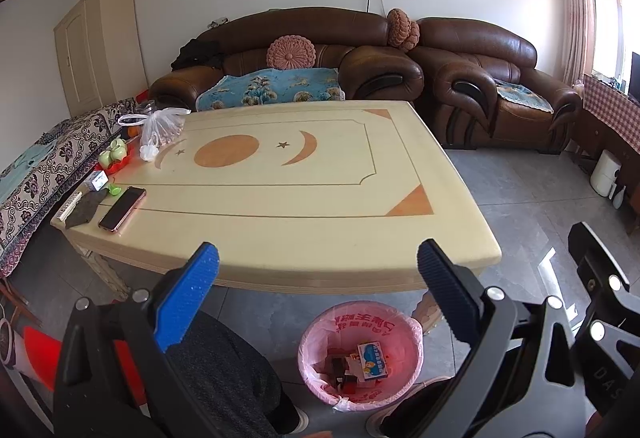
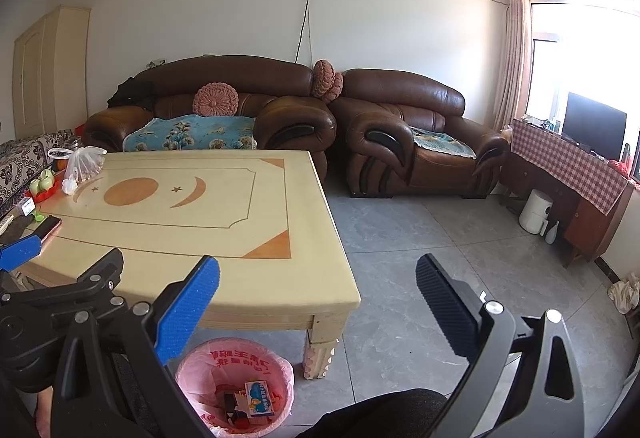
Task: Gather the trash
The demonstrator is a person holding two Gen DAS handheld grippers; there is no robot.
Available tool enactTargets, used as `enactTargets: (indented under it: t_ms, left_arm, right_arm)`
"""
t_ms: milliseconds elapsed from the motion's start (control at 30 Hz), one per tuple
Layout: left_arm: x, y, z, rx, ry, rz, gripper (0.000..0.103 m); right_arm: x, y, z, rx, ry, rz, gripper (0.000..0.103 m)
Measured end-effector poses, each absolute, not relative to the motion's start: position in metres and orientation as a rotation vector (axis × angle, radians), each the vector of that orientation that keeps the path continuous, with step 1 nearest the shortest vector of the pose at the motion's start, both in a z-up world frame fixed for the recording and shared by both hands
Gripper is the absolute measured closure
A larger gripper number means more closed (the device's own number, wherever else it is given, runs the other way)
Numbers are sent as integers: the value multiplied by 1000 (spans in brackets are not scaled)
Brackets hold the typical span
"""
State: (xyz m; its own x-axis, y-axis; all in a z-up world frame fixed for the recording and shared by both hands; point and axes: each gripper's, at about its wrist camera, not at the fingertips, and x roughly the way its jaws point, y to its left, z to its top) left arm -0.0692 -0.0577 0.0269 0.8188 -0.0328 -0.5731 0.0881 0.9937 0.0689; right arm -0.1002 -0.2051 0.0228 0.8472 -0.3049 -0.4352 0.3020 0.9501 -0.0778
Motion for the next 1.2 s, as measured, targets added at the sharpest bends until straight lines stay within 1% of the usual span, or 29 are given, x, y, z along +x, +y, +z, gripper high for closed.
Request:
enactTargets:
  t_ms: [567, 800, 1200]
  left_arm:
    - [-70, -62, 25, 100, 614, -53, 6]
    - [-74, -61, 25, 108, 586, -27, 6]
    - [-67, -60, 21, 98, 643, -65, 6]
  right_arm:
    - [-99, -207, 22, -12, 463, -320, 7]
    - [-98, -206, 22, -17, 463, -312, 7]
    - [-96, -209, 23, -11, 469, -308, 7]
